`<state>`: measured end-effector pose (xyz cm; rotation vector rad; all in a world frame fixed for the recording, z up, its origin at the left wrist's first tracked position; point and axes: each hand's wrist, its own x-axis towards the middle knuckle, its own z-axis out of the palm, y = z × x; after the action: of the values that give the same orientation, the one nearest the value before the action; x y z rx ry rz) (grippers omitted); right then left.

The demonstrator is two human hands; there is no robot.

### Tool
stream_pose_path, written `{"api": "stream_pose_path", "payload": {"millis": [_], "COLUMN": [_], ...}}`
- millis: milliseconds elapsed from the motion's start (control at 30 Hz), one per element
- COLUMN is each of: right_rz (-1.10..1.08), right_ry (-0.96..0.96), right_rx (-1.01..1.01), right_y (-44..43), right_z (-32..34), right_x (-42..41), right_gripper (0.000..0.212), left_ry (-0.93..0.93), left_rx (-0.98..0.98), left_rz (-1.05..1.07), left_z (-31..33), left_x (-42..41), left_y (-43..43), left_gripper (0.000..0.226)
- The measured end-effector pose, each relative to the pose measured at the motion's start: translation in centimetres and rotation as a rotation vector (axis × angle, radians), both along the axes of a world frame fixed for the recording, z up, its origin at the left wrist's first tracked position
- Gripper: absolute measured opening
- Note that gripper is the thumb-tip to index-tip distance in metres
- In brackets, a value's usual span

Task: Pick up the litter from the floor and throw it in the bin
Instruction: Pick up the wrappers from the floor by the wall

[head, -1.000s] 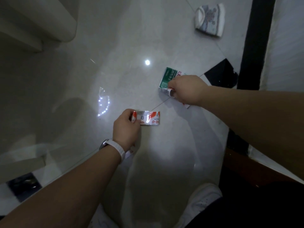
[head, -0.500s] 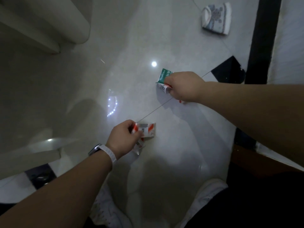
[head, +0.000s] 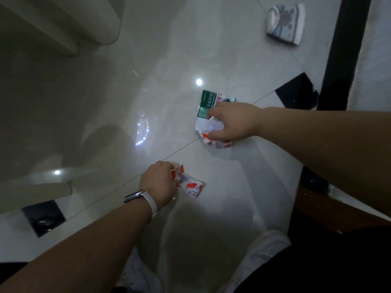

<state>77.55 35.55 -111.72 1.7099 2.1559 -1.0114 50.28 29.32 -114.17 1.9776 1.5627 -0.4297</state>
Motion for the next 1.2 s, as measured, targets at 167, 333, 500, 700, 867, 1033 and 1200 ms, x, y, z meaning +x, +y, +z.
{"api": "stream_pose_path", "payload": {"millis": [167, 333, 500, 700, 867, 1033, 1200], "right_rz": [-0.098, -0.095, -0.133, -0.113, -0.230, -0.392, -0.529], "right_ry": [-0.066, -0.205, -0.193, -0.179, -0.027, 0.079, 0.099], "right_rx": [0.221, 0.163, 0.077, 0.066, 0.052, 0.078, 0.103], "right_y": [1.1, 1.4, 1.7, 2.2, 2.7, 2.0, -0.4], "right_z": [-0.1, -1.2, -1.9, -1.9, -0.8, 1.5, 9.1], "right_x": [0.3, 0.5, 0.1, -0.3, -0.6, -0.4, -1.2], "right_gripper": [0.061, 0.103, 0.107, 0.028, 0.017, 0.019, 0.016], "left_ry": [-0.040, -0.184, -0.347, -0.427, -0.484, -0.475, -0.499], "left_rx": [-0.039, -0.124, -0.126, -0.121, -0.110, -0.116, -0.132], "left_rz": [0.034, 0.222, 0.404, 0.516, 0.602, 0.711, 0.757], "left_z": [0.2, 0.6, 1.7, 2.6, 3.0, 4.7, 13.4], "left_x": [0.2, -0.2, 1.0, 1.8, 2.7, 2.9, 1.7], "left_y": [0.3, 1.4, 2.7, 3.5, 4.6, 4.9, 5.4], "left_gripper": [0.017, 0.016, 0.006, 0.006, 0.006, 0.008, 0.007]}}
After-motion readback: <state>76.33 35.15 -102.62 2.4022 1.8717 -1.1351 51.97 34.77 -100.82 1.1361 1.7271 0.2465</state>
